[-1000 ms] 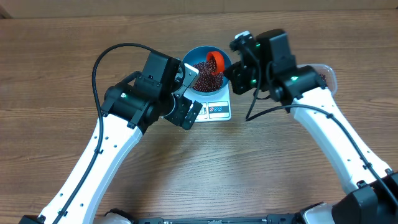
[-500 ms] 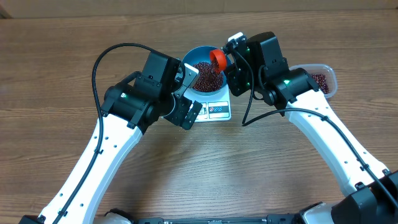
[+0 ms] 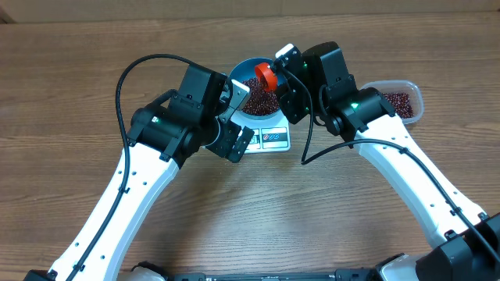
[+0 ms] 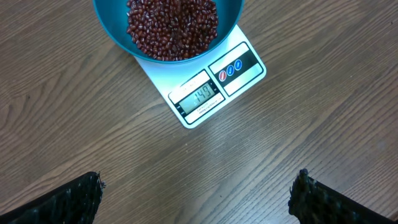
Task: Scoop item into bowl and weigh 150g on scale
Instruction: 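Tip the scoop to pour beans into the blue bowl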
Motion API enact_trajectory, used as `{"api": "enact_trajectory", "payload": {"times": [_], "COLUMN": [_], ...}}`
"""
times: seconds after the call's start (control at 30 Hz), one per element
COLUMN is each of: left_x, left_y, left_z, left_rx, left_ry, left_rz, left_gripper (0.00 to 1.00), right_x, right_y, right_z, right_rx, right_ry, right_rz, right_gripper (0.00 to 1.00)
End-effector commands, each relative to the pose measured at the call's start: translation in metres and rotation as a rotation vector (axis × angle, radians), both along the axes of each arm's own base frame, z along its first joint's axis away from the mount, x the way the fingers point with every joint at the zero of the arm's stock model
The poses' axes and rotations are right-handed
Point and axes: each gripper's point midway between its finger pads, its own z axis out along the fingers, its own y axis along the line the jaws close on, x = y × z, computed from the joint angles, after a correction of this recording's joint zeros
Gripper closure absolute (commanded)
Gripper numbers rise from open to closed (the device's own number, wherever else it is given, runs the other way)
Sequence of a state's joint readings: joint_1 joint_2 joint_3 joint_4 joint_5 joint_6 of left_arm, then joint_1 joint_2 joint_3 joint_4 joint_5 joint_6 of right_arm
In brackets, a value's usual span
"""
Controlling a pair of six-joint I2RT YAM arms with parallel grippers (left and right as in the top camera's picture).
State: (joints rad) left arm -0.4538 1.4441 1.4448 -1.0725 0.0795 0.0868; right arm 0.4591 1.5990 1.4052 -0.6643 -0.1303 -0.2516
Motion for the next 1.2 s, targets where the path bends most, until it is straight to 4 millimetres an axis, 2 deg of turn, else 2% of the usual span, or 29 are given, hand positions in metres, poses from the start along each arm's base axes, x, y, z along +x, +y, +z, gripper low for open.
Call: {"api": "enact_trajectory", "payload": {"times": [0.0,0.93,1.17], "left_x": [-0.0008,-0.0008,-0.0008], "left_y": [-0.0020,-0.0020,-0.0020], "left_z": [-0.0043,-0.0043,-0.0043], "left_rx": [0.001,0.002,0.001], "left_ry": [0.009,0.009,0.009], "left_rz": [-0.025,-0.025,-0.025], "left_gripper": [0.00,0.00,0.00], "right_x": [0.0019,0.0007,-0.0004], "right_y": [0.0026,0.0020,-0.0002], "right_z": [0.0157,0.0143,0.0169], "right_rx": [0.010,0.014,0.146], "right_ry": [-0.048,-0.035,0.053], "right_rz": [0.017,0.008,-0.027], "right_gripper": [0.96,0.96,0.96]}}
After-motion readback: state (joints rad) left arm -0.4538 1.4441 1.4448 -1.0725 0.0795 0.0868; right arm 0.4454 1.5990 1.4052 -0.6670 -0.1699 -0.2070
